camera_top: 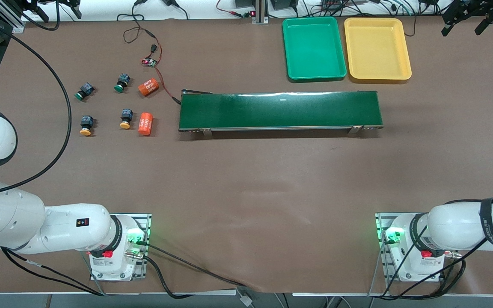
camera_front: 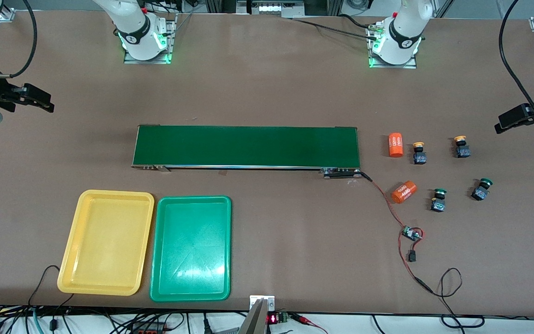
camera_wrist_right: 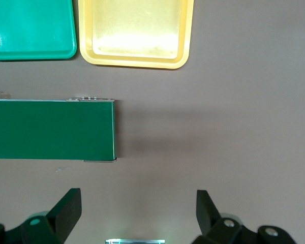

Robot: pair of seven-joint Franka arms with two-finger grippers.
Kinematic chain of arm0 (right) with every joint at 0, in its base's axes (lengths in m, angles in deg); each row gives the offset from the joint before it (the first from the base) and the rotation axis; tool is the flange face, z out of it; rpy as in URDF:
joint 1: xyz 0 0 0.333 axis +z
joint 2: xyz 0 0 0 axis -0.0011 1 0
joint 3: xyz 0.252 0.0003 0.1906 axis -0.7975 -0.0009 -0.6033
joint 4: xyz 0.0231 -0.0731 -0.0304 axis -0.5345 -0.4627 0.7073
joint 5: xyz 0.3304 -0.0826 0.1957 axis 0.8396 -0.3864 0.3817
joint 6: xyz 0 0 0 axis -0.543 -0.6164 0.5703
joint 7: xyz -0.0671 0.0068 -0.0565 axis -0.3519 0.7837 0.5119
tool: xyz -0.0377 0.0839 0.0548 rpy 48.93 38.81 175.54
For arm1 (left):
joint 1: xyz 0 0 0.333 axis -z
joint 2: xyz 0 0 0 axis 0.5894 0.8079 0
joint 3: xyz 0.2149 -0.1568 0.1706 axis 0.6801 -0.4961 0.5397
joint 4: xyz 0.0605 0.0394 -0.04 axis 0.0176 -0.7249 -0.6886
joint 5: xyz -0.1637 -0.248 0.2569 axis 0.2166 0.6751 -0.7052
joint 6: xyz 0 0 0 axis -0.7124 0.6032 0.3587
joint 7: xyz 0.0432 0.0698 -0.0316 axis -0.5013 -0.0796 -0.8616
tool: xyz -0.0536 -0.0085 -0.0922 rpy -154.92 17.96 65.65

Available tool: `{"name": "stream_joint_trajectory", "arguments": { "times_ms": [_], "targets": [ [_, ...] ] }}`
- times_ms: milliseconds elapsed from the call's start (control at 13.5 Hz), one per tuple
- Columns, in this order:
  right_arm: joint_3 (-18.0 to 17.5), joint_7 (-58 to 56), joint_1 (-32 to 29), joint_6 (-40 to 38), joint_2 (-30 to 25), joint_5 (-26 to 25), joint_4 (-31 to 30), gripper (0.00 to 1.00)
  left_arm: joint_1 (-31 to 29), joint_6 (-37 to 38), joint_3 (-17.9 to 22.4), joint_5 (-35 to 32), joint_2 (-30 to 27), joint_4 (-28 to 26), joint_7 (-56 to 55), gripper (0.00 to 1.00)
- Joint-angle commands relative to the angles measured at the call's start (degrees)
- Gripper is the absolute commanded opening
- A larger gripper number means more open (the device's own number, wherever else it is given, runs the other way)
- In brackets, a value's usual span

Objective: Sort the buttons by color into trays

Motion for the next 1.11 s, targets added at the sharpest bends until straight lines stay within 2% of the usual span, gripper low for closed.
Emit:
{"name": "stream_joint_trajectory", "arguments": {
  "times_ms": [0,296,444,665,1035],
  "targets": [
    [-0.4,0.5,-0.1,0.1,-0.5,-0.6,-0.5,1.00,-0.3,0.7,-0.6,0.6,-1.5,-1.5,1.2,1.00],
    [-0.4,0.5,-0.1,0.1,-0.5,-0.6,-0.5,1.00,0.1,0.5,-0.7,0.6,-1.2,-0.8,1.2,1.00],
    [-0.4,0.5,-0.1,0.1,-0.5,-0.6,-0.5,1.00,0.7,0.6,-0.7,0.5,1.0,-0.8,0.6,1.00],
    [-0.4,0.5,-0.1,0.1,-0.5,-0.6,-0.5,1.00,0.8,-0.6,-0.8,1.0,6.1,-0.6,0.8,1.00],
    [-0.4,0.5,-0.1,0.0,-0.5,-0.5,-0.5,1.00,4.7,-8.4,-1.2,-1.2,19.6,1.0,1.1,1.00]
  ]
}}
